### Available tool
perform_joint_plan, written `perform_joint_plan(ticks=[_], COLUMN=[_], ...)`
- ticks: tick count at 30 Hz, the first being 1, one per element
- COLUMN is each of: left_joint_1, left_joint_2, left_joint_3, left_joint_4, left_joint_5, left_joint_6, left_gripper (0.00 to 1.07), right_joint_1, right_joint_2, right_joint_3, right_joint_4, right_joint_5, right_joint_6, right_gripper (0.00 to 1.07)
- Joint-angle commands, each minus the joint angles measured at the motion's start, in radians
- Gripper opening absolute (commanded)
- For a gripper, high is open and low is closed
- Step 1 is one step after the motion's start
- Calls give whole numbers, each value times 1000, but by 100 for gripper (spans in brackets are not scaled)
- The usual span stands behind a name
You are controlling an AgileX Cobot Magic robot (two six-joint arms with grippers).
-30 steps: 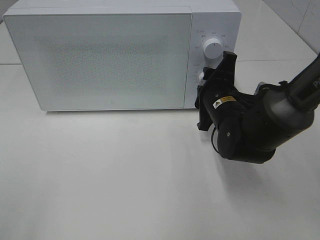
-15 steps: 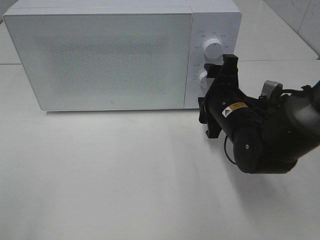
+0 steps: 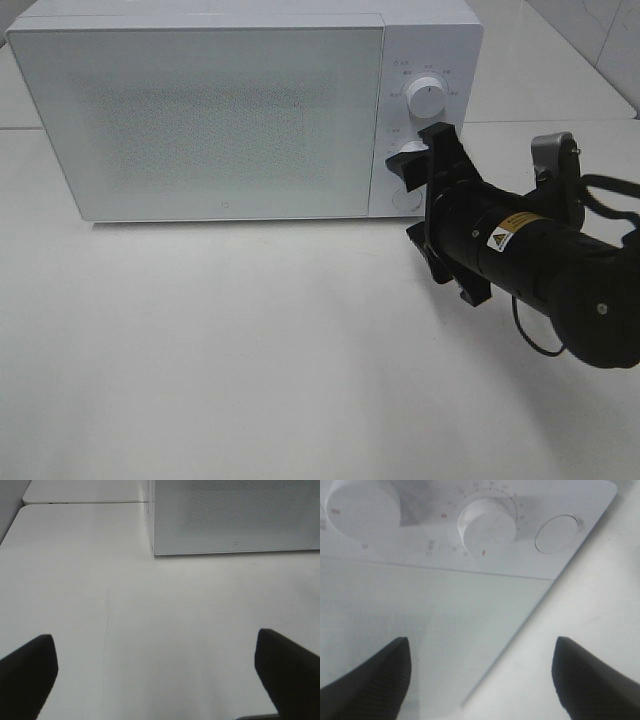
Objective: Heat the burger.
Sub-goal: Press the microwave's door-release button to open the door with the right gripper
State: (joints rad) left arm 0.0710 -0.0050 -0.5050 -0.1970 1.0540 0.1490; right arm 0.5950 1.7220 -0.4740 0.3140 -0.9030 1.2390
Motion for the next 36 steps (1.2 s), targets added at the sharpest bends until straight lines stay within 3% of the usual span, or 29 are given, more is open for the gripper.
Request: perform_joint_plan(ticks=[1, 4, 9, 10, 11, 14, 24, 36], left_joint_1=[2, 2, 2, 2, 2, 2, 2, 2], left_joint_2=[-21, -21, -21, -21, -21, -21, -21, -21], left_joint_3=[4, 4, 4, 4, 4, 4, 4, 4], left_joint_4=[-7, -7, -7, -7, -7, -7, -7, -7], left_joint_5=[-13, -13, -13, -13, -13, -13, -13, -13], left_joint_6=[-1, -1, -1, -1, -1, -1, -1, -1], left_gripper=[100, 100, 100, 100, 100, 100, 100, 100], right_joint_1=[-32, -86, -133, -138, -138, -138, -134, -134], right_joint_2=[-91, -184, -250, -276, -276, -323, -497, -812], right_joint_3=[2, 2, -22, -53, -53, -142, -293, -297], right_joint_4=[-77, -175, -271, -329, -329, -413, -410, -329], right_joint_5=[221, 475, 714, 867, 867, 1143, 1628, 1861], right_joint_6=[-154, -353, -523, -601, -601, -754, -1058, -1160], right_gripper=[76, 76, 76, 76, 76, 76, 76, 76])
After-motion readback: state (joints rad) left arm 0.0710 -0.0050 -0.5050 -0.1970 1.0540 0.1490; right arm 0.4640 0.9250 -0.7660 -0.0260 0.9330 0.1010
